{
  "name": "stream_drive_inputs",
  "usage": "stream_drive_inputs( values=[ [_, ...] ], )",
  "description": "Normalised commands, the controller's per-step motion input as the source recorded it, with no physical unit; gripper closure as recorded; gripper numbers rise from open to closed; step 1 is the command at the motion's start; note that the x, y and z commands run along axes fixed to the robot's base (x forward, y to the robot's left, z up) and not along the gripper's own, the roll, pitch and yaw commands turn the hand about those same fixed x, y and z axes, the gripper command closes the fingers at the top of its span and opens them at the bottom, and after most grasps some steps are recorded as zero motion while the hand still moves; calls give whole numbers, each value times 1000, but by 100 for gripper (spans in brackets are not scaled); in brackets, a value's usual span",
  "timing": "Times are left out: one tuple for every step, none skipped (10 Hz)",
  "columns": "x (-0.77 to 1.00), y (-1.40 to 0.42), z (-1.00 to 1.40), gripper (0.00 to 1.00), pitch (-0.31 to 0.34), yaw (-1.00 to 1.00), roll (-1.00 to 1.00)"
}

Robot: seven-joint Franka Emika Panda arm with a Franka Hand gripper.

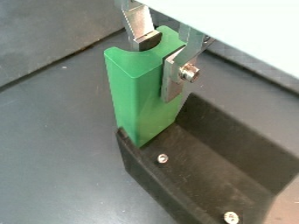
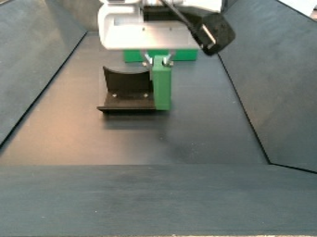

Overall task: Pick up the arch object. Move up. Move to above the board. Insert the arch object.
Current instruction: Move up, then move to above the board.

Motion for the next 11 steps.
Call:
stream_drive_inputs(
  values=[
    [-24,49,712,100,10,21,-1],
    [-34,29,561,100,23,12,-3],
    [-27,19,393,100,24,7,-2],
    [-20,16,213,100,27,4,-2],
    [301,106,1000,100,194,302,290],
    [294,97,1000,100,239,270,282],
    [283,85,1000,100,245,226,274],
    [250,65,1000,100,200,148,230],
    [223,51,1000,100,149,101,171],
    [192,46,1000,100,109,74,132],
    [159,35,979,100,87,60,115]
  ],
)
